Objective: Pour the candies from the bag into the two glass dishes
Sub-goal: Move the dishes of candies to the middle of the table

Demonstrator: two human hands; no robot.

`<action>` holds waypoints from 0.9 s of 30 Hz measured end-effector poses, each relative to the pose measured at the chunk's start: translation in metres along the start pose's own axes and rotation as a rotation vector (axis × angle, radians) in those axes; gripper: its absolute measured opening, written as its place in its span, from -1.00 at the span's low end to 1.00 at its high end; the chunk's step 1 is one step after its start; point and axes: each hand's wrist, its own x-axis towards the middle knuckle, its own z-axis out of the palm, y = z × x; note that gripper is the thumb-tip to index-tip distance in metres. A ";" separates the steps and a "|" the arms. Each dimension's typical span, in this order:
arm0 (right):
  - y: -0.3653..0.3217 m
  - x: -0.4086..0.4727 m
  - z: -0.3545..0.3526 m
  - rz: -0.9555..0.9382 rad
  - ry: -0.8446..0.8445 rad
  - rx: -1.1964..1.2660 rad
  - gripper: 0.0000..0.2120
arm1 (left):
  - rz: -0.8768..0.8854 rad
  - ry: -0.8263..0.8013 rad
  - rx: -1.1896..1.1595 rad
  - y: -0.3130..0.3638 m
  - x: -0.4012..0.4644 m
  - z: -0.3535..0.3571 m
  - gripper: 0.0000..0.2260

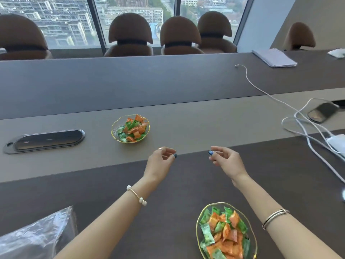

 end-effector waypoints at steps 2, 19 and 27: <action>0.009 -0.019 -0.023 0.004 0.016 -0.002 -0.77 | -0.012 -0.056 0.028 0.001 -0.026 0.024 -0.87; 0.129 -0.150 -0.107 0.166 0.037 -0.106 -0.78 | -0.129 -0.042 0.191 -0.039 -0.152 0.102 -0.73; 0.135 -0.151 -0.100 0.217 0.015 -0.007 -0.77 | -0.251 -0.040 0.089 -0.054 -0.146 0.108 -0.72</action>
